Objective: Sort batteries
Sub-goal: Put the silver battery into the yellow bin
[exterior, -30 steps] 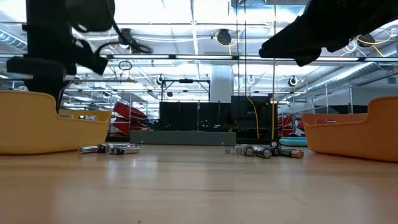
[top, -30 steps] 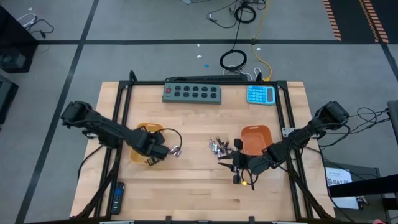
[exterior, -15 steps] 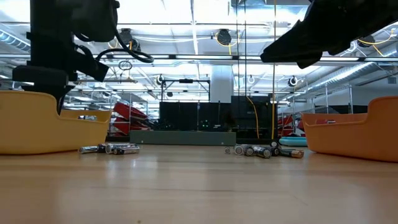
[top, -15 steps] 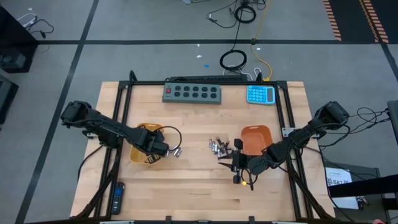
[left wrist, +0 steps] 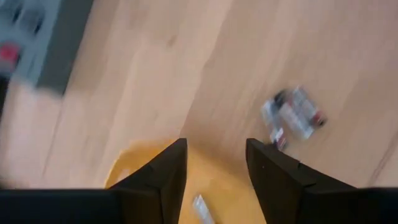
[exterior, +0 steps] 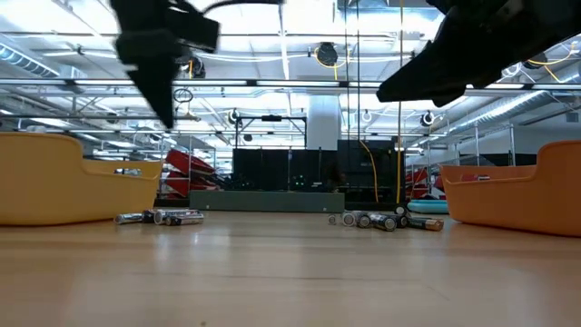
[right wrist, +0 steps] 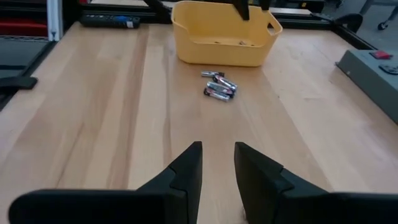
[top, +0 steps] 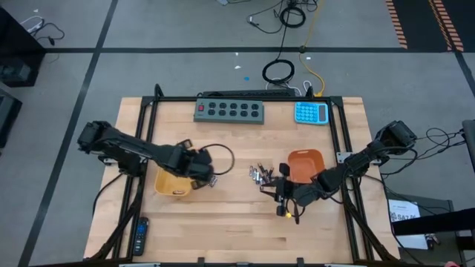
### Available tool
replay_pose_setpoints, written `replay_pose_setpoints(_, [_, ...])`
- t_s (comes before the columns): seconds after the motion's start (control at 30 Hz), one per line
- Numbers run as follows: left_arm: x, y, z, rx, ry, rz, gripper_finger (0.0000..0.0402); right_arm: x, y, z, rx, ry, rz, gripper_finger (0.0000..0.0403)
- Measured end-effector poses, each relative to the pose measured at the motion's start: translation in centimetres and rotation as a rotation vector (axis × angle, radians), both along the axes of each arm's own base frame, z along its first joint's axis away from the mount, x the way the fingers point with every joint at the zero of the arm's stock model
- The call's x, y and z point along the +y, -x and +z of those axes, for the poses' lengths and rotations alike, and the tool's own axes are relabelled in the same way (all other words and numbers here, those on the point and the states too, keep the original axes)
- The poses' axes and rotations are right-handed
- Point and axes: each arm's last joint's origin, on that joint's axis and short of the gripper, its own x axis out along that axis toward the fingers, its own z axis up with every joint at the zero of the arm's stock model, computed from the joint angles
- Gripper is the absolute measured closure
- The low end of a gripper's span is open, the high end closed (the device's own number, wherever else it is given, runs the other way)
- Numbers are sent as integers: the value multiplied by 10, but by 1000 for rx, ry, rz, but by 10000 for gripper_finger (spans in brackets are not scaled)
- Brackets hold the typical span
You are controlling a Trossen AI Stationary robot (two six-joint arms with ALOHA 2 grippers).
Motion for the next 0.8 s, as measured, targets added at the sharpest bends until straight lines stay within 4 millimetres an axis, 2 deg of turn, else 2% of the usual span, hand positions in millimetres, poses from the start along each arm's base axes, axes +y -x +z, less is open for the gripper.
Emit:
replay_pose_setpoints(0.2, [-12, -52, -22, -117, -5, -271, 221, 5, 3, 0, 1, 10, 25, 319])
replay_pose_setpoints(0.33, [-6, -73, -35, -126, -19, -336, 190, 6, 3, 0, 4, 10, 27, 319])
replay_pose_setpoints(0.57, [8, -98, -59, -162, 9, -435, 136, 6, 3, -1, 17, 12, 37, 319])
replay_pose_setpoints(0.8, [26, -113, -65, -250, 81, -467, 125, 4, 3, -2, 27, 24, 47, 319])
